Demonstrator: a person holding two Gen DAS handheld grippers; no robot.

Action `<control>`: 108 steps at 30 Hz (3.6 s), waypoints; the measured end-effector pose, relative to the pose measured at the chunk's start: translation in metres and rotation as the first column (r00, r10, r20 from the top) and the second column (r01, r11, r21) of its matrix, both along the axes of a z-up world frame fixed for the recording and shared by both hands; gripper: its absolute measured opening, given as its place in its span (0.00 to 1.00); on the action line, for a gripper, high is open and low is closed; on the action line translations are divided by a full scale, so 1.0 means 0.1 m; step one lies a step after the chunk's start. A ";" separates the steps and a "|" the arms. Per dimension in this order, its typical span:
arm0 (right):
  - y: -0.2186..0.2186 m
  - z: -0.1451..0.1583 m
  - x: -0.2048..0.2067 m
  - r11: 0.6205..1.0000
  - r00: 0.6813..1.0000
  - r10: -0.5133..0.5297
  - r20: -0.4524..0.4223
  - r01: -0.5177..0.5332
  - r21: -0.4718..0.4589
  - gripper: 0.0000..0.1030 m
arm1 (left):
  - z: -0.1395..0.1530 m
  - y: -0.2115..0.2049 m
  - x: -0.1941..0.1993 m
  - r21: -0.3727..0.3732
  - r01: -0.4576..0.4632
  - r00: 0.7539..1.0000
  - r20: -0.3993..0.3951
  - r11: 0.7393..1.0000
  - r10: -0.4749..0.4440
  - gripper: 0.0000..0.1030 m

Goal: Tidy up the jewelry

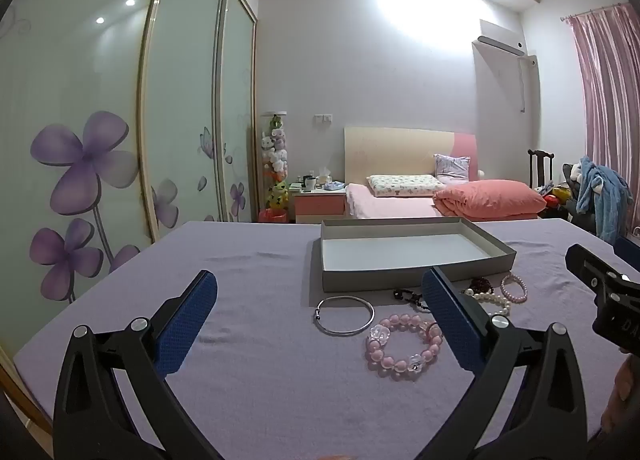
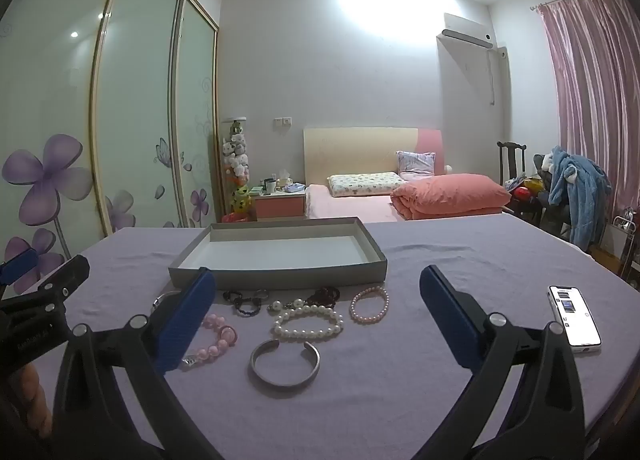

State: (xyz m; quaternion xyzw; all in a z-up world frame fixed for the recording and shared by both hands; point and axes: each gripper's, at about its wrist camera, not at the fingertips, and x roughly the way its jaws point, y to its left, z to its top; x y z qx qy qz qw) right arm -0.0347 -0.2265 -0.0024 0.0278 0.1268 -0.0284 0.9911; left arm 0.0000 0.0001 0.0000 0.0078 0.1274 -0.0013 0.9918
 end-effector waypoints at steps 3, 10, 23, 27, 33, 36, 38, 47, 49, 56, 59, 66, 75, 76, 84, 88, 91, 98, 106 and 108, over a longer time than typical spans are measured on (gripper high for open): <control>0.00 0.00 0.00 1.000 1.000 0.000 -0.001 0.000 0.002 0.96 | 0.00 0.00 0.00 0.002 -0.001 1.000 0.002 1.000 0.001 0.98; 0.00 -0.01 0.00 1.000 1.000 0.000 -0.002 0.000 0.002 0.96 | 0.00 0.00 0.00 0.007 -0.001 1.000 0.001 1.000 0.001 0.98; -0.01 -0.01 0.01 1.000 1.000 0.000 -0.003 0.000 0.004 0.96 | 0.00 0.00 0.00 0.006 0.000 1.000 0.001 1.000 0.000 0.98; -0.01 -0.01 0.01 1.000 1.000 0.000 -0.003 0.000 0.004 0.96 | 0.00 0.00 0.00 0.006 0.000 1.000 0.001 1.000 0.000 0.98; -0.01 -0.02 0.01 1.000 1.000 0.000 -0.004 0.000 0.005 0.96 | 0.00 0.00 0.00 0.007 -0.001 1.000 0.001 1.000 0.001 0.98; -0.01 -0.02 0.01 1.000 1.000 0.000 -0.004 0.000 0.006 0.96 | 0.00 0.00 0.00 0.007 -0.001 1.000 0.001 1.000 0.001 0.98; 0.00 -0.02 0.01 1.000 1.000 0.000 -0.004 0.000 0.006 0.96 | 0.00 0.00 0.00 0.007 0.000 1.000 0.001 1.000 0.000 0.98; -0.01 -0.02 0.02 1.000 1.000 0.000 -0.006 0.000 0.008 0.96 | 0.00 0.00 0.00 0.007 0.000 1.000 0.000 1.000 0.000 0.98; -0.01 -0.02 0.02 1.000 1.000 0.000 -0.006 0.000 0.008 0.96 | 0.00 0.00 0.00 0.007 -0.001 1.000 0.000 1.000 0.001 0.98; 0.00 -0.02 0.02 1.000 1.000 0.000 -0.006 0.000 0.009 0.96 | 0.00 0.00 0.00 0.007 0.000 1.000 -0.002 1.000 0.000 0.98; 0.00 -0.02 0.02 1.000 1.000 0.000 -0.007 0.000 0.009 0.96 | 0.00 0.00 0.00 0.007 0.000 1.000 -0.002 1.000 0.000 0.98; 0.00 -0.02 0.02 1.000 1.000 0.000 -0.007 0.000 0.009 0.96 | 0.00 0.00 0.00 0.007 0.000 1.000 -0.003 1.000 0.000 0.98; 0.00 -0.03 0.03 1.000 1.000 0.000 -0.009 0.000 0.010 0.96 | 0.00 0.00 0.00 0.007 0.000 1.000 -0.004 1.000 0.000 0.98; 0.00 -0.03 0.03 1.000 1.000 0.000 -0.008 0.000 0.010 0.96 | 0.00 0.00 0.00 0.007 0.000 1.000 -0.004 1.000 0.000 0.98; 0.00 -0.03 0.04 1.000 1.000 -0.001 -0.010 0.001 0.011 0.96 | 0.00 0.00 0.00 0.007 0.000 1.000 -0.005 1.000 0.000 0.98; 0.00 -0.03 0.05 1.000 1.000 0.000 -0.010 0.000 0.012 0.96 | 0.00 -0.01 0.00 0.007 -0.001 1.000 -0.006 1.000 0.001 0.98; 0.00 -0.03 0.06 1.000 1.000 0.000 -0.012 0.000 0.013 0.96 | 0.00 -0.03 0.00 0.008 -0.002 1.000 -0.008 1.000 0.002 0.98; 0.00 -0.07 0.07 1.000 1.000 0.000 -0.023 0.000 0.015 0.96 | -0.09 0.00 0.03 0.007 -0.005 1.000 -0.018 1.000 0.006 0.98; -0.03 -0.23 0.35 0.998 0.977 0.052 -0.205 -0.045 0.041 0.96 | -0.14 0.04 0.16 0.024 -0.027 0.994 -0.104 0.999 0.029 0.98; -0.02 -0.31 0.46 0.997 0.952 0.074 -0.297 -0.060 0.056 0.96 | -0.17 0.06 0.21 0.021 -0.027 0.989 -0.146 0.999 0.030 0.98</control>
